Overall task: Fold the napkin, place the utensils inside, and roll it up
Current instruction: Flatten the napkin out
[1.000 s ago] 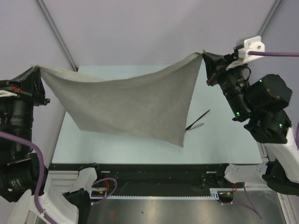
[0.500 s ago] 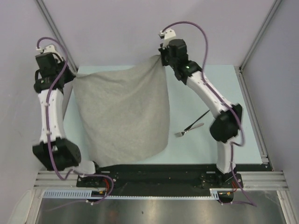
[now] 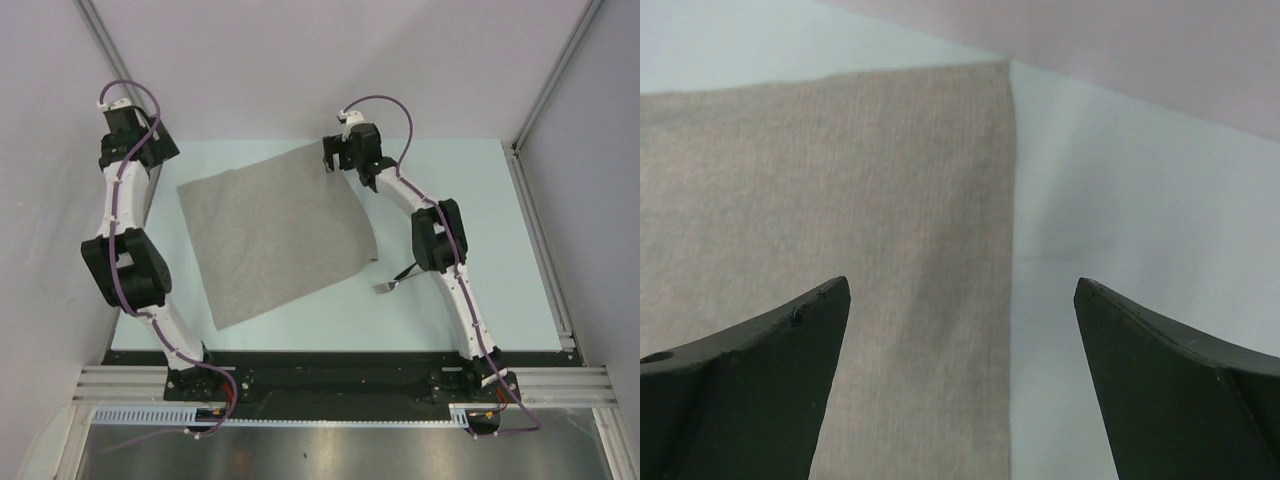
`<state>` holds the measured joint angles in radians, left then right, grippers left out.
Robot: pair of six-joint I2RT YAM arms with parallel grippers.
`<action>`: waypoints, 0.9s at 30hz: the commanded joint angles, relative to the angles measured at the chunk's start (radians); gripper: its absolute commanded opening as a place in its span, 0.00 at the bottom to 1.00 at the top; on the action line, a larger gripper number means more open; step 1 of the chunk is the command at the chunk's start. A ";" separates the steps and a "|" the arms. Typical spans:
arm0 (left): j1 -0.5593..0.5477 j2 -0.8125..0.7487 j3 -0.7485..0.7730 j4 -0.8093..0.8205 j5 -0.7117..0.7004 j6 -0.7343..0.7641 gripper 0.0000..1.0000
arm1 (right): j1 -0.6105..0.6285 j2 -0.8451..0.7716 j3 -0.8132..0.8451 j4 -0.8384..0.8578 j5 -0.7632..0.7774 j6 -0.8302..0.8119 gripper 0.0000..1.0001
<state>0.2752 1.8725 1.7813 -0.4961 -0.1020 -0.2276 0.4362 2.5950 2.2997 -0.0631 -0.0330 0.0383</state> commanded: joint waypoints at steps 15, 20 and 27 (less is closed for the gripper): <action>-0.301 -0.429 -0.477 0.182 0.311 -0.023 1.00 | -0.063 -0.895 -0.986 -0.300 0.010 0.273 0.83; -0.309 -0.418 -0.459 0.168 0.366 -0.039 1.00 | -0.057 -0.929 -1.086 -0.337 0.076 0.298 0.74; -0.311 -0.434 -0.450 0.157 0.355 -0.030 1.00 | 0.008 -0.874 -1.100 -0.391 0.194 0.290 0.75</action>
<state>-0.0326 1.4822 1.3041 -0.3664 0.2333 -0.2470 0.3969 1.6958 1.1805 -0.4362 0.0734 0.3183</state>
